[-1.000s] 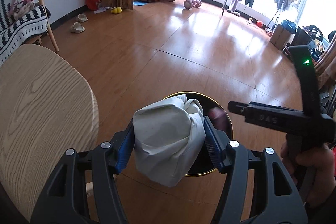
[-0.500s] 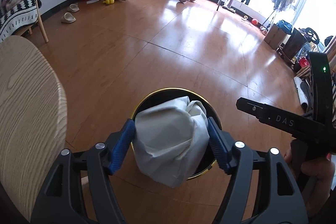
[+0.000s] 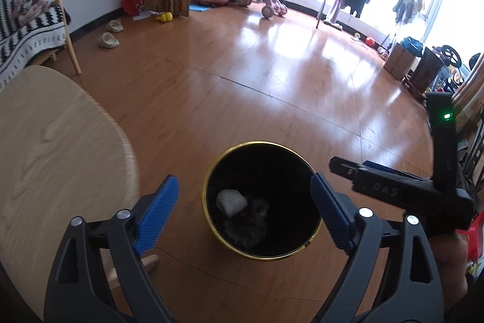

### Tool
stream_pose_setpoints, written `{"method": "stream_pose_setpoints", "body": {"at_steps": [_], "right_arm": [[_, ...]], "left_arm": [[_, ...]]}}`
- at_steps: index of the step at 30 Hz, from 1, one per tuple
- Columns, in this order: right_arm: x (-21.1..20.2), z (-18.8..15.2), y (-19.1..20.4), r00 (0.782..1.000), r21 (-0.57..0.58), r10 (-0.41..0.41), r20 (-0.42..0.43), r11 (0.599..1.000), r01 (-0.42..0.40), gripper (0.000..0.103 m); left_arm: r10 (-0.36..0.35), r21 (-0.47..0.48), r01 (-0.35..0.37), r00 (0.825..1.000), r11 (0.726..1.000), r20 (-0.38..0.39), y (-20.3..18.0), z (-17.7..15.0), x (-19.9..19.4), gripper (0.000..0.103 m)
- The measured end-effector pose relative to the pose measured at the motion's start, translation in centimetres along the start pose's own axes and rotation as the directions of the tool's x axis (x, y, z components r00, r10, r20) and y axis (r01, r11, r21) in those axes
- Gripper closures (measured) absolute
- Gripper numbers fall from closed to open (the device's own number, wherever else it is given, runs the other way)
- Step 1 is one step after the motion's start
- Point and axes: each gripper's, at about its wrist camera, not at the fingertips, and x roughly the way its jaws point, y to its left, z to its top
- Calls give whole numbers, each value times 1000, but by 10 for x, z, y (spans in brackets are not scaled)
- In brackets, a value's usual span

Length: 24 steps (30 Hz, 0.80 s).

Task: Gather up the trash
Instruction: 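Carry the paper and red box to the bin and open both tools, then move both tools back to the table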

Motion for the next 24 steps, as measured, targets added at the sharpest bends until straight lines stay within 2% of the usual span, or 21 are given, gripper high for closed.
{"method": "stream_pose_setpoints", "body": {"at_steps": [6, 12, 14, 17, 20, 21, 24], "right_arm": [[-9, -7, 71, 998, -121, 56, 6, 991, -55, 26], [-35, -30, 174, 988, -290, 152, 14, 947, -141, 24], [-44, -40, 210, 981, -339, 193, 6, 924, -180, 24], [-55, -60, 267, 968, -418, 249, -19, 878, -234, 22], [-60, -85, 324, 952, -484, 297, -71, 824, -294, 22], [-61, -94, 341, 946, -501, 309, -94, 807, -313, 22], [-63, -121, 391, 923, -528, 346, -167, 759, -380, 22]], "left_arm": [[78, -47, -76, 996, 996, 51, 37, -6, -58, 11], [205, -150, -189, 973, 970, 105, 103, -25, -131, 10], [263, -205, -238, 959, 950, 105, 132, -37, -156, 10], [344, -302, -304, 935, 904, 90, 177, -58, -194, 10], [406, -397, -347, 911, 850, 73, 219, -85, -230, 10], [433, -432, -366, 899, 824, 64, 235, -97, -244, 10], [484, -489, -402, 874, 774, 48, 262, -124, -274, 10]]}}
